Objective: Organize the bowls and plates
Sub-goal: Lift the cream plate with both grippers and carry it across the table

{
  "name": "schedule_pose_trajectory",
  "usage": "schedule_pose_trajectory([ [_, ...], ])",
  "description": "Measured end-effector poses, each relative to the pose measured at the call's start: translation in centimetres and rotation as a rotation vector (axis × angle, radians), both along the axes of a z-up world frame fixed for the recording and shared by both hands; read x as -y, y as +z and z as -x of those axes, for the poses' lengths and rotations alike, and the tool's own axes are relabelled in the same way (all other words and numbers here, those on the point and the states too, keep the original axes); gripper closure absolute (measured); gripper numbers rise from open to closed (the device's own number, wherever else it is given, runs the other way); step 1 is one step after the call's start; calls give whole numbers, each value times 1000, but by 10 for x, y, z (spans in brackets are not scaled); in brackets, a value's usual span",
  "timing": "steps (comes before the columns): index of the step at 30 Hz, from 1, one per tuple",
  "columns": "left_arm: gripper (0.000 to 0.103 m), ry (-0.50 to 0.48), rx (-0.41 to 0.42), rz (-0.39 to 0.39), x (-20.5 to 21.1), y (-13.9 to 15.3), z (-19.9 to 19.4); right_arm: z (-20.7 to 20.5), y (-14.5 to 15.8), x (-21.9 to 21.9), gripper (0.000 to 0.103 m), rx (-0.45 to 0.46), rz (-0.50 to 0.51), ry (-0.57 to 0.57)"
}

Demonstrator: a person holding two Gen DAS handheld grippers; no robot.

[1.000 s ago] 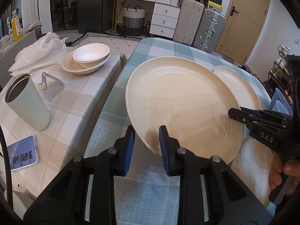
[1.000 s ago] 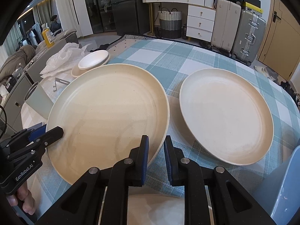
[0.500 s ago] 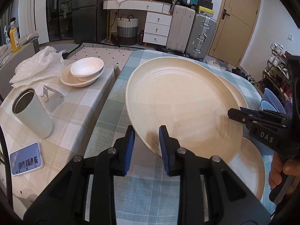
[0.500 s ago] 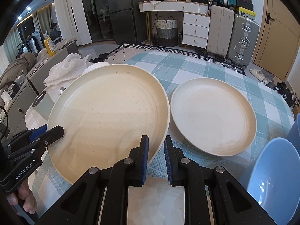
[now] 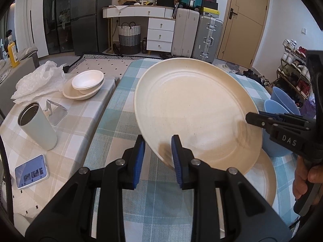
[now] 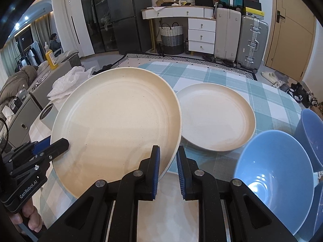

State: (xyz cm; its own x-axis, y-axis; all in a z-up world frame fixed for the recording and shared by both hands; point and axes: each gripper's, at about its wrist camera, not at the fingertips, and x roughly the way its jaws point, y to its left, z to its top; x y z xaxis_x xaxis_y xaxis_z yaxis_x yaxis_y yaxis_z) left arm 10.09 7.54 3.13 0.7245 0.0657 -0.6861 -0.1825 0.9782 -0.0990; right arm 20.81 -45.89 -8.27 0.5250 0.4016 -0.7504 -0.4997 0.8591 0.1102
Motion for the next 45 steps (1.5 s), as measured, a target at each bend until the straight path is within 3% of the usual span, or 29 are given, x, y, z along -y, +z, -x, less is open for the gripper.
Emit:
schedule_pose_trajectory([
  [28, 79, -73, -27, -21, 58, 17, 67, 71, 16, 51, 86, -27, -18, -29],
  [45, 79, -122, -75, -43, 94, -3, 76, 94, -8, 80, 86, -71, -22, -70],
])
